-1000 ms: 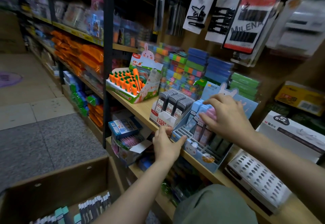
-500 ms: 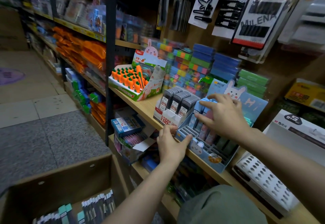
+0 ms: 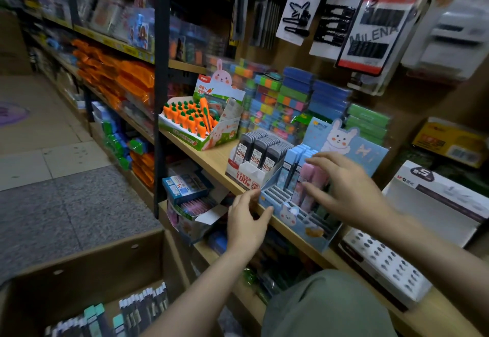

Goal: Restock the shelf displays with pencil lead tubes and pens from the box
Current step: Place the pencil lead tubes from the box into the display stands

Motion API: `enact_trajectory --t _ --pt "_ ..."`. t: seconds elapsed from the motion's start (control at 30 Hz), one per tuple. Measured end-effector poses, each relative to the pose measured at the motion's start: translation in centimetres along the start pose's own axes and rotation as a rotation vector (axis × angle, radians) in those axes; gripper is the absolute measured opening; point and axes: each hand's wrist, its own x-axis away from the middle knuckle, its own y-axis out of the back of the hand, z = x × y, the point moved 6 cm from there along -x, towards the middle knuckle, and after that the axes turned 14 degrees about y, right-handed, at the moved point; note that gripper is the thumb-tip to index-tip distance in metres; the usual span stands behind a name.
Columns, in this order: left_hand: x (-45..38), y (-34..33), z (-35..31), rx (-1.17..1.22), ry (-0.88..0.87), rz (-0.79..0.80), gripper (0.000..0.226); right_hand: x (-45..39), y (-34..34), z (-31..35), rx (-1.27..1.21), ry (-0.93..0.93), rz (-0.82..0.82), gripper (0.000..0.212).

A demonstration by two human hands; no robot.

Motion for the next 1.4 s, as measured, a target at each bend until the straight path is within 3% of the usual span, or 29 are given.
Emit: enact_trajectory --t 0.17,0.3,0.5,0.6,0.77,0.97,1.17,1.3,1.4 --pt "1.3 5.2 2.8 -0.069 -0.066 -0.015 0.024 -2.3 -5.1 8.6 -0.197 0.202 0.033 0.042" --pt "2.6 13.0 10.9 -0.101 0.127 -0.152 0.015 -3.9 -13.8 16.1 -0.421 0.213 0.268 0.037" --pt "6.6 22.3 26.0 -0.023 0.642 -0.378 0.005 -1.0 -28.3 24.2 -0.723 -0.022 0.648 0.026" --pt "8.9 23.8 31.7 -0.041 0.836 -0.423 0.017 1.9 -34.8 26.3 -0.773 -0.193 0.814 0.022" --pt "11.0 22.6 38.3 -0.153 1.073 -0.254 0.011 7.2 -42.4 29.0 -0.822 -0.373 1.013 0.024" --pt "11.0 20.6 41.5 -0.436 1.041 -0.094 0.043 10.7 -46.7 31.7 -0.788 -0.38 1.051 0.061" --pt "10.4 20.2 41.6 -0.546 0.938 -0.179 0.031 10.6 -48.3 32.7 -0.822 -0.47 0.889 0.027" --pt "10.3 20.0 41.8 -0.462 0.951 -0.228 0.033 10.5 -48.9 33.2 -0.839 -0.396 0.951 0.025" --pt "10.3 19.8 41.5 -0.416 0.916 -0.283 0.027 10.5 -48.3 33.5 -0.851 -0.448 0.973 0.017"
